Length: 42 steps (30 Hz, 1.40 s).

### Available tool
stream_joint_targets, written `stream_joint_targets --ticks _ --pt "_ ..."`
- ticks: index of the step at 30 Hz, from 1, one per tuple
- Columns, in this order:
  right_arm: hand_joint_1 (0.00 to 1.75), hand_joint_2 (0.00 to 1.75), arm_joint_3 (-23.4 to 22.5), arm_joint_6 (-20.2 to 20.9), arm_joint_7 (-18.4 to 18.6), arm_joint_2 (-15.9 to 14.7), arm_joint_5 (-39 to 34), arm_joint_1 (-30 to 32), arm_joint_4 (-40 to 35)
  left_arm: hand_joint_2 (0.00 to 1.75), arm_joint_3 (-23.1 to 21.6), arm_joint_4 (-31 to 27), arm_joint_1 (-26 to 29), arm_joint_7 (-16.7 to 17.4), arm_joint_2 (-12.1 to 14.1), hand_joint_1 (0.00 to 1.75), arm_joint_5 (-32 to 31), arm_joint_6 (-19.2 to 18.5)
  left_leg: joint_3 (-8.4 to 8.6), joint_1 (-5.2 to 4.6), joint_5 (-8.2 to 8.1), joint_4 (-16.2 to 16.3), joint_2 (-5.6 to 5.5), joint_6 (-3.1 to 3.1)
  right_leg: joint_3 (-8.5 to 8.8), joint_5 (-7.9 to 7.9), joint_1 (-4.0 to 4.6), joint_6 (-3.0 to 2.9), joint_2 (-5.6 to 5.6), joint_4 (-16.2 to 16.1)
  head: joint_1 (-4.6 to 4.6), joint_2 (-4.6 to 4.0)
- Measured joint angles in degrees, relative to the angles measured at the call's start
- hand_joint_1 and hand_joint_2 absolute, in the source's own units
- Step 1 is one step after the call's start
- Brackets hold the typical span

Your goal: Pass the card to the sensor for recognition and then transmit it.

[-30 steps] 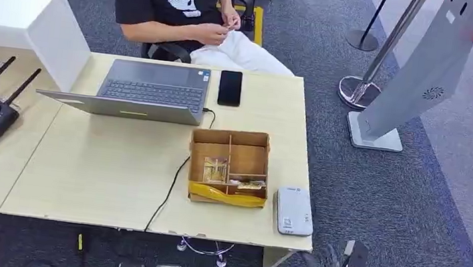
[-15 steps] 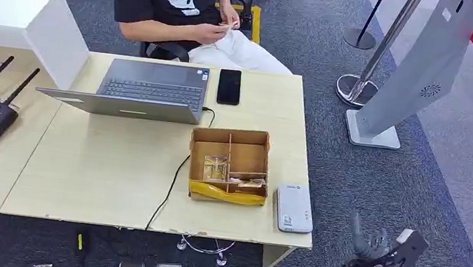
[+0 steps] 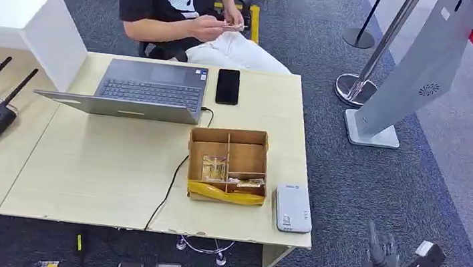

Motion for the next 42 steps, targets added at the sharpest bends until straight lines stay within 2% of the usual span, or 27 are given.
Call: stream_joint_targets --ticks 4,7,12,17,25,30,35,42 --pt "0.0 1.75 1.27 4.46 -0.63 -0.55 -0.61 -0.06 4.9 1.75 -1.35 0.0 -0.21 -0.26 0.35 0.0 0.63 -0.35 -0.01 0.0 0.0 0.0 -0.02 0.0 0.04 0.0 0.0 0.0 -0.01 0.0 0.0 0.0" --pt "0.0 1.75 1.92 4.91 -1.75 -1.11 -0.57 -0.01 5.46 1.75 -1.4 0.0 -0.22 -0.39 0.44 0.0 1.35 -0.63 -0.01 -0.01 0.0 0.0 -0.02 0.0 0.03 0.0 0.0 0.0 -0.02 0.0 0.0 0.0" --pt "0.0 1.75 5.2 0.47 -3.13 -4.4 1.03 -0.02 4.45 1.75 -3.21 0.0 -0.41 -0.94 1.22 0.0 2.97 -0.9 -0.01 -0.02 0.0 0.0 -0.04 0.01 0.07 0.01 -0.01 0.01 -0.04 0.0 0.0 0.0" --pt "0.0 1.75 7.71 -4.92 -2.34 -7.18 5.57 -0.06 -0.26 1.75 -4.72 -0.04 -0.76 -1.09 1.79 0.0 3.58 -0.94 0.0 -0.01 0.01 0.0 -0.04 0.0 0.08 0.01 0.0 0.01 -0.05 0.0 0.0 0.0" --pt "0.0 1.75 10.23 -8.46 2.04 -9.18 15.26 -0.75 -7.29 1.75 -6.36 -0.13 -1.45 -1.09 2.1 0.0 3.58 -0.94 -0.01 0.01 0.01 0.0 -0.09 0.0 0.12 0.01 0.02 0.0 -0.18 0.01 0.0 0.0" --pt "0.0 1.75 12.7 -9.27 6.5 -10.01 25.26 -2.55 -14.03 1.75 -7.93 -0.11 -2.43 -1.09 2.32 0.0 3.21 -1.11 0.02 0.02 0.02 0.0 -0.09 0.0 0.13 0.01 0.03 0.0 -0.15 0.01 0.02 0.0" --pt "0.0 1.75 15.32 -9.01 11.47 -10.1 35.66 -4.8 -18.6 1.75 -8.57 -0.04 -3.25 -0.59 2.29 0.0 2.25 -1.53 0.01 0.02 0.06 0.0 -0.15 0.04 0.15 0.01 0.03 0.0 -0.18 0.02 -0.02 0.0" --pt "0.0 1.75 18.54 -7.43 16.59 -10.01 47.5 -7.48 -22.78 1.75 -8.98 0.24 -4.43 0.53 2.19 0.0 1.03 -2.29 0.01 0.02 0.08 0.0 -0.17 0.02 0.16 0.01 0.03 0.0 -0.19 0.03 0.0 0.0"
